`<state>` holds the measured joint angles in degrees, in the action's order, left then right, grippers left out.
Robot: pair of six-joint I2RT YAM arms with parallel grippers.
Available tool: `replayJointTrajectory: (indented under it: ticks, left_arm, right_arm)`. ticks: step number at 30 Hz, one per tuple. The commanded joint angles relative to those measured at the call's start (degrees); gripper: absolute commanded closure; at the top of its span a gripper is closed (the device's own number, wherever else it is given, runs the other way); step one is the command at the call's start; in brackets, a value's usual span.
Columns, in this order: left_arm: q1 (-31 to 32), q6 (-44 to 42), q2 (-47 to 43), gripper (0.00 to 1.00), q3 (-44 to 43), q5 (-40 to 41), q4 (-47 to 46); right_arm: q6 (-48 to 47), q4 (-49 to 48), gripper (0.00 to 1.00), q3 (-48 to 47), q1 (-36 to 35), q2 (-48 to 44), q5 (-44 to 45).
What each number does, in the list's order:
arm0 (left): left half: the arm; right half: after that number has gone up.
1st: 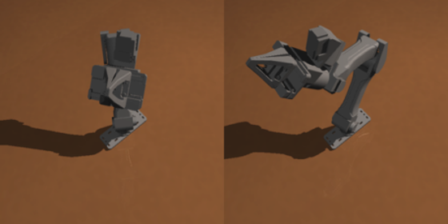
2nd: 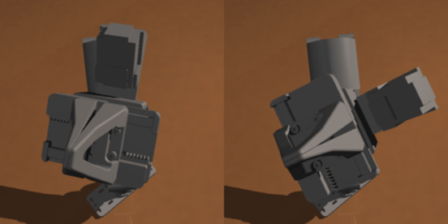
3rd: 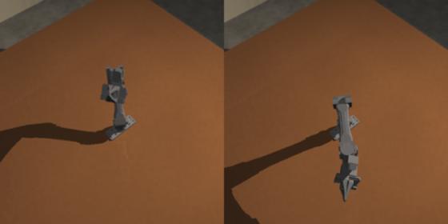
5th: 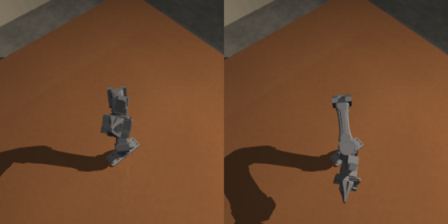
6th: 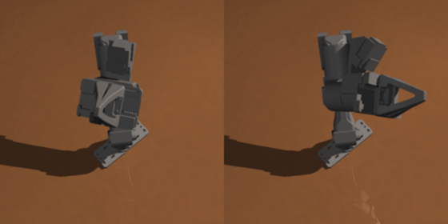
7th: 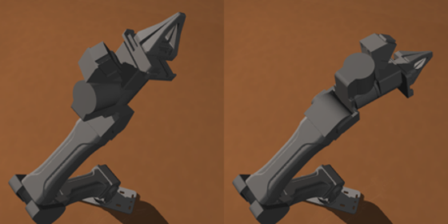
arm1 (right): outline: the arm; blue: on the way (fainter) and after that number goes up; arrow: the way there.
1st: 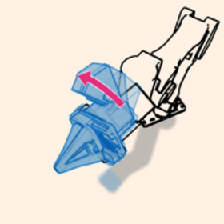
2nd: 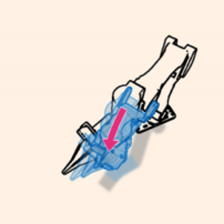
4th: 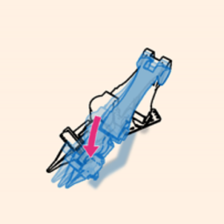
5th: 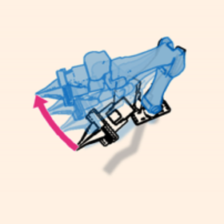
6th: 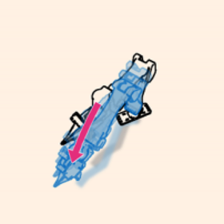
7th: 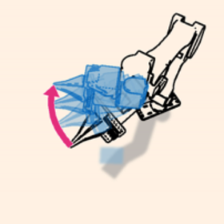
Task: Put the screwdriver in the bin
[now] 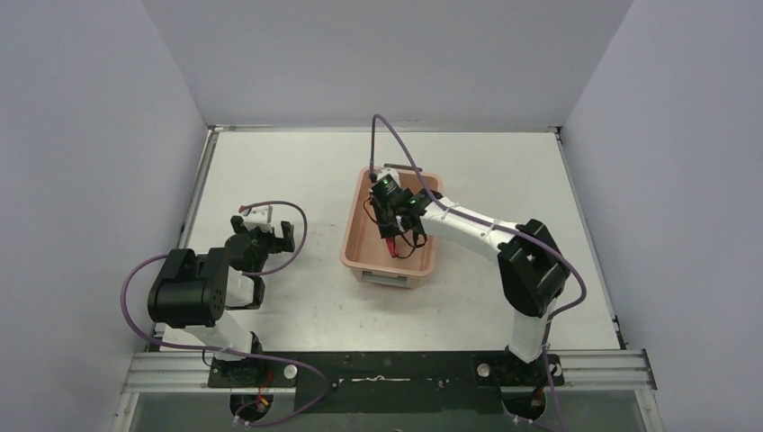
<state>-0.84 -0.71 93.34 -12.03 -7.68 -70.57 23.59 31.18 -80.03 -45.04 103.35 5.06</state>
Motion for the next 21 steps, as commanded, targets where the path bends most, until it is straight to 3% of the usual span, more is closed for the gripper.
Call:
replayJointTrajectory:
  ticks: [1,7,9,11,13,18,21]
  left_arm:
    - [0.14,-0.22,-0.7,0.03,-0.8,0.21,-2.79]
    - [0.14,-0.23,-0.7,0.03,-0.8,0.21,-2.74]
    - [0.14,-0.19,-0.7,0.03,-0.8,0.21,-2.74]
    - [0.09,-0.17,-0.65,0.03,-0.84,0.21,-2.74]
    - [0.09,-0.21,-0.69,0.03,-0.8,0.21,-2.81]
    - [0.14,-0.21,-0.68,0.03,-0.8,0.21,-2.73]
    - [0.14,-0.22,-0.7,0.03,-0.8,0.21,-2.74]
  right_arm:
    - [3.81,-1.91,1.0,0.48,0.72,5.06,0.75]
    - [6.67,-1.64,0.97,1.54,1.45,8.48,2.18]
    - [7.02,-1.82,0.85,1.71,1.67,8.62,2.07]
    - [7.31,-1.54,0.58,1.45,1.79,8.43,2.19]
    - [7.3,-0.68,0.4,0.61,1.73,7.68,2.59]
    - [5.35,2.76,0.26,-3.18,1.7,4.12,6.64]
    - [3.26,4.8,0.09,-5.76,1.7,0.85,8.93]
